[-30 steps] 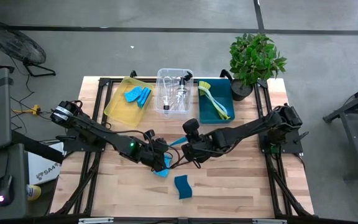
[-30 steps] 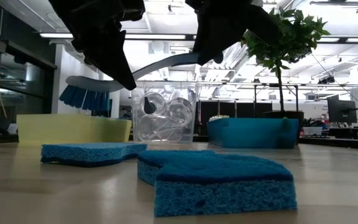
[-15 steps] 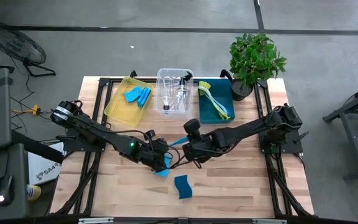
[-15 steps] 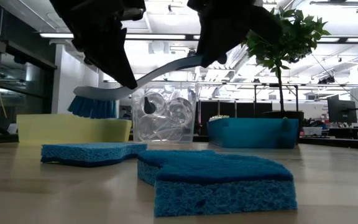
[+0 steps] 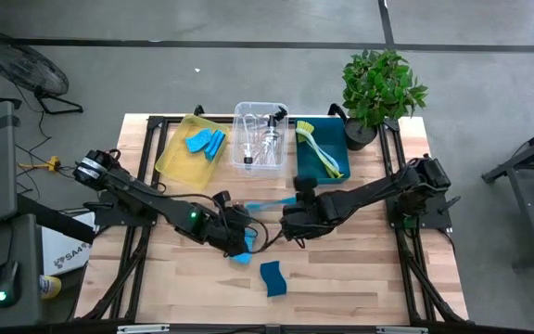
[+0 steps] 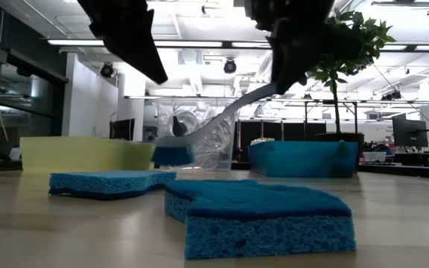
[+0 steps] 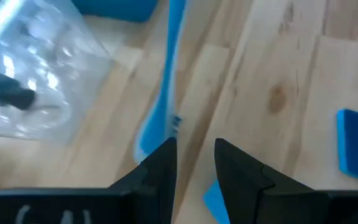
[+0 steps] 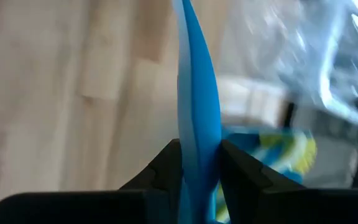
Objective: Pick & Place Kitchen Sink Supplies
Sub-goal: Put the blue dish brush into the blue bin
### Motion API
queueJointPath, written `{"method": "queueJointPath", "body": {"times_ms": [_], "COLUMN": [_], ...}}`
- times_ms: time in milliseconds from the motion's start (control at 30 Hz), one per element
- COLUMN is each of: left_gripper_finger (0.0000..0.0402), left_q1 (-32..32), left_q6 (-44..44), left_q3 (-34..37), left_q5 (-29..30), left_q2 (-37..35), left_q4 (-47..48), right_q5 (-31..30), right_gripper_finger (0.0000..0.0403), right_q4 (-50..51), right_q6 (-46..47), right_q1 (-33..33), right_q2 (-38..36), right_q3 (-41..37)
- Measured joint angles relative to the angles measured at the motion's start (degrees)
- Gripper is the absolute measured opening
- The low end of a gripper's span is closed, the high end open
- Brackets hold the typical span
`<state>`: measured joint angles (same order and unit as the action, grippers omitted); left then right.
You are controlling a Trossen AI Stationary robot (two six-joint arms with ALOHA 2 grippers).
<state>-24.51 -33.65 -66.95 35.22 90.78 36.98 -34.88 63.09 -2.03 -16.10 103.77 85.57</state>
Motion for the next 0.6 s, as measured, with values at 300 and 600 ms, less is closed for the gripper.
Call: {"method": "queueJointPath", "body": {"times_ms": [300, 600], "left_gripper_finger": [0.0104, 0.0104], "left_q1": [-3.66, -7.27], "left_q6": [-4.03, -7.29], "left_q3": [-0.22, -0.2], "left_q5": [7.13, 11.21], "left_q2": [0.02, 0.02], "left_q4": [2.68, 3.77], "right_q5": [-6.95, -0.1], "right_gripper_finger": [0.0078, 0.0078], "right_q4": [10.62, 18.14], "right_q6": [16.64, 24.28], "right_q1": [-2.11, -8.72], "right_q2": [-0.56, -3.2], "right_q3": [-0.23, -0.23]}}
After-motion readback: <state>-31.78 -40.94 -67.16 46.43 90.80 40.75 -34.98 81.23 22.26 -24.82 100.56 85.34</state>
